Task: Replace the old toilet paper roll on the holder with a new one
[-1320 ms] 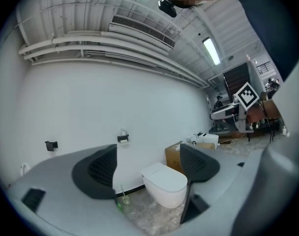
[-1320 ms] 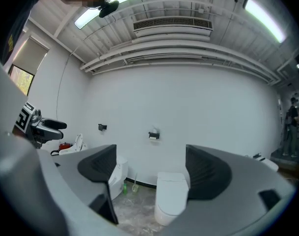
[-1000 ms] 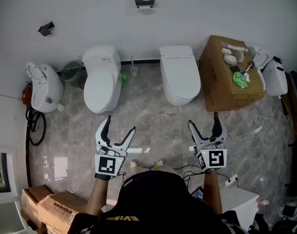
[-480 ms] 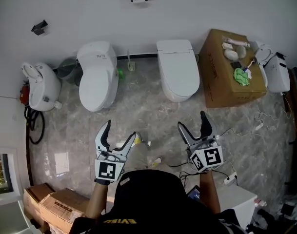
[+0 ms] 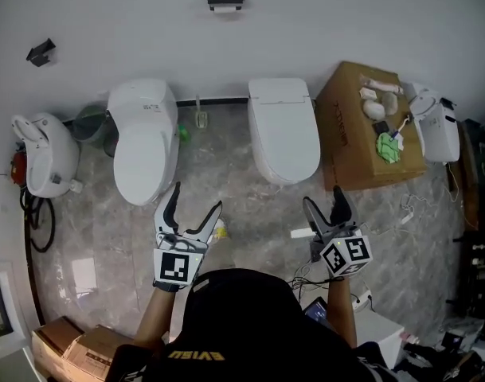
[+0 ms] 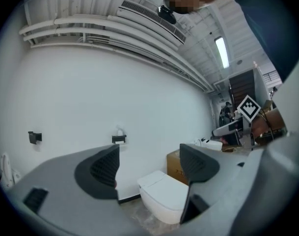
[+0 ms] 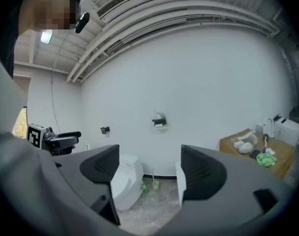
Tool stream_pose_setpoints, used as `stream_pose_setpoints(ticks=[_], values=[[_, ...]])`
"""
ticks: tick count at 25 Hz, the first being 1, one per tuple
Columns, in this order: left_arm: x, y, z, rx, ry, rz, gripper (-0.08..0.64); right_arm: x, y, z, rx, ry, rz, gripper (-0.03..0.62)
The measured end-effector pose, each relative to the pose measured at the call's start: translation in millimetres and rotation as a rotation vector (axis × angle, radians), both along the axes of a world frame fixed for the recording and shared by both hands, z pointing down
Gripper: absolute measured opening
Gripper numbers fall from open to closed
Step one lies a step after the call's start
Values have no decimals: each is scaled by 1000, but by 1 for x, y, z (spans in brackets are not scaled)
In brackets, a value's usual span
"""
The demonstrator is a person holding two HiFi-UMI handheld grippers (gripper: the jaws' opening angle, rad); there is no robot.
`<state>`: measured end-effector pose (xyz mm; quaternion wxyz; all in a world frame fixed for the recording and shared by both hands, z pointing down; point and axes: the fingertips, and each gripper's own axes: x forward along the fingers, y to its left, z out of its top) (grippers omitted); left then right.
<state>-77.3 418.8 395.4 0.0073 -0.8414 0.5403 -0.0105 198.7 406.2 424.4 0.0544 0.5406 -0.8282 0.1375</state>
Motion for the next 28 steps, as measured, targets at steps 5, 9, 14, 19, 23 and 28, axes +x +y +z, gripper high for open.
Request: stream_pose_setpoints(ticks=[5,9,14,19,23,28], values=[[-40,-71,-4,23,52,29,393,-50,-70,-23,51,75,0,388],[-63,-117,1,26,64,45,393,-84,-122,-31,117,248,-37,387],[-78,-168,11,8,51,54,391,-110,-177,-28,143,339,-76,374],[-85,-229,17,-9,75,24,387,-120,-249,-16,163,283,-68,374],[-89,-293,22,-41,130,-9,380,-131,-328,0,174,215,-85,367],[-96,-398,25,-56,102,-72,377,-144,-439,2,193,210,-153,367]])
